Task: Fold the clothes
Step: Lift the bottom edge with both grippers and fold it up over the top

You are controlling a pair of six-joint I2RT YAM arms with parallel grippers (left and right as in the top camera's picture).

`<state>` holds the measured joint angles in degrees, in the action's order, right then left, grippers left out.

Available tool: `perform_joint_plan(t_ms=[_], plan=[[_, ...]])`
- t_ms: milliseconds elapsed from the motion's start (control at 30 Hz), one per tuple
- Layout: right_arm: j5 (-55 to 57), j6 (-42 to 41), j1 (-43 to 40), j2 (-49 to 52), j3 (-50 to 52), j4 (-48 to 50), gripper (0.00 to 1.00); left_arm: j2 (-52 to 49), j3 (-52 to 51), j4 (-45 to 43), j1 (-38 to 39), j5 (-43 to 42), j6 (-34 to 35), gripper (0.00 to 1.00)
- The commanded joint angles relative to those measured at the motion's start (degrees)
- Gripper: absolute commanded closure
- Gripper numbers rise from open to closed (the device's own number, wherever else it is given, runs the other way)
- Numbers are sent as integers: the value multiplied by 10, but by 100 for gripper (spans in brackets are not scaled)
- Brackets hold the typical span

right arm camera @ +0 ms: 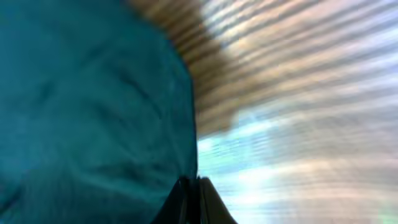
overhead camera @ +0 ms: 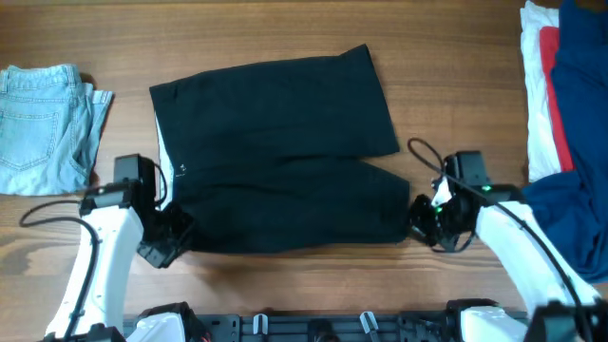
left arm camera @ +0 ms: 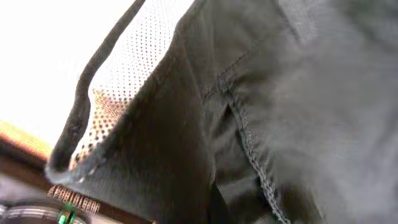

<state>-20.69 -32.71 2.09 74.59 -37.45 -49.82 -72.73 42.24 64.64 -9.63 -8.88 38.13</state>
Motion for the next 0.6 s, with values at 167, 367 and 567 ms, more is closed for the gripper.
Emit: perform_joint_plan(t_ms=[167,367,567], plan=[[154,27,-1,-148,-229,-174,96,99,150,183,2,-11,-60,96],[238,28,-1,-189,-333,-240,96,229,231,232,2,26,-60,96],[246,142,-1,-99,-384,-155,96,215,232,149,2,136,-23,96]])
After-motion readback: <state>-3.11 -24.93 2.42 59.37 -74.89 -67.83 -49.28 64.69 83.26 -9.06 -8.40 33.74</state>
